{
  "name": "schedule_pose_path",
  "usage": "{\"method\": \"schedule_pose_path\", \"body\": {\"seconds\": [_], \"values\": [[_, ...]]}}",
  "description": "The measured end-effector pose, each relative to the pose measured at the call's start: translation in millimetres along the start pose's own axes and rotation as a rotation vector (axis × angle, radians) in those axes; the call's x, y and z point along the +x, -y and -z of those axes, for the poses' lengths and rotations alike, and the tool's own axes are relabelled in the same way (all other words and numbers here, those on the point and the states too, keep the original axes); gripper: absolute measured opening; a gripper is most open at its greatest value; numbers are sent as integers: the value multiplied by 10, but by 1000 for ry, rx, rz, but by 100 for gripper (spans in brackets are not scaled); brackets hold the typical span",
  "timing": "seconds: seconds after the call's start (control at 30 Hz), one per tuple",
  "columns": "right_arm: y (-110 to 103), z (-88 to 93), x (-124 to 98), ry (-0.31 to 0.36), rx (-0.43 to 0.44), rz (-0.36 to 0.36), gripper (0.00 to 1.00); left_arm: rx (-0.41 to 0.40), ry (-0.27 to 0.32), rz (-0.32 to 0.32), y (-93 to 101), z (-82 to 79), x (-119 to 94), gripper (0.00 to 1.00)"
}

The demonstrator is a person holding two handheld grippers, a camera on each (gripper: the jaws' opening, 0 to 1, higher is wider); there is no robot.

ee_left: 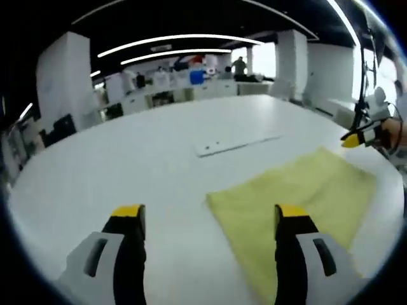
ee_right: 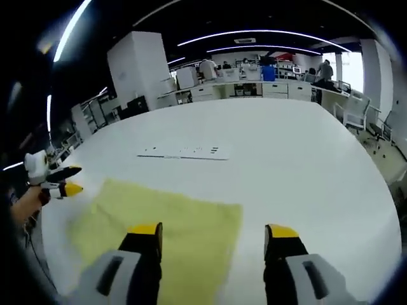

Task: Fold the garment on the visible template until the final outline fits inside the template.

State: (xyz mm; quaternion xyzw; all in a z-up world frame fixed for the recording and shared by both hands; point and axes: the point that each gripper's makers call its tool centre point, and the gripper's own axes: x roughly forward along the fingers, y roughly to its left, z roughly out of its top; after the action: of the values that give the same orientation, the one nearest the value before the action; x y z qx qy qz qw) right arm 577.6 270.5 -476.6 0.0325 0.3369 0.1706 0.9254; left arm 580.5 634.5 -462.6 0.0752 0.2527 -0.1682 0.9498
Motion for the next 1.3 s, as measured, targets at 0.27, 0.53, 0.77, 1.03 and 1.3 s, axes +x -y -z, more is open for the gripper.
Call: {"method": "schedule_pose_path", "body": {"seconds": [0.27, 0.53, 0.77, 1.03, 1.3], "values": [[-172, 162, -266, -13, -13, -56, 64, 15, 4, 51, 77, 70, -251, 88], [-271, 367, -467, -49, -52, -97, 62, 28, -32, 95, 170, 317, -397, 94], [-368, 525, -626, -71, -60, -132, 62, 8, -36, 158, 304, 456, -548, 90], [-467, 744, -771, -95, -65, -169, 57, 12, -47, 219, 415, 623, -669, 77], [-452, 955, -842, -132, -95, -177, 44, 50, -57, 266, 541, 746, -725, 64]]}}
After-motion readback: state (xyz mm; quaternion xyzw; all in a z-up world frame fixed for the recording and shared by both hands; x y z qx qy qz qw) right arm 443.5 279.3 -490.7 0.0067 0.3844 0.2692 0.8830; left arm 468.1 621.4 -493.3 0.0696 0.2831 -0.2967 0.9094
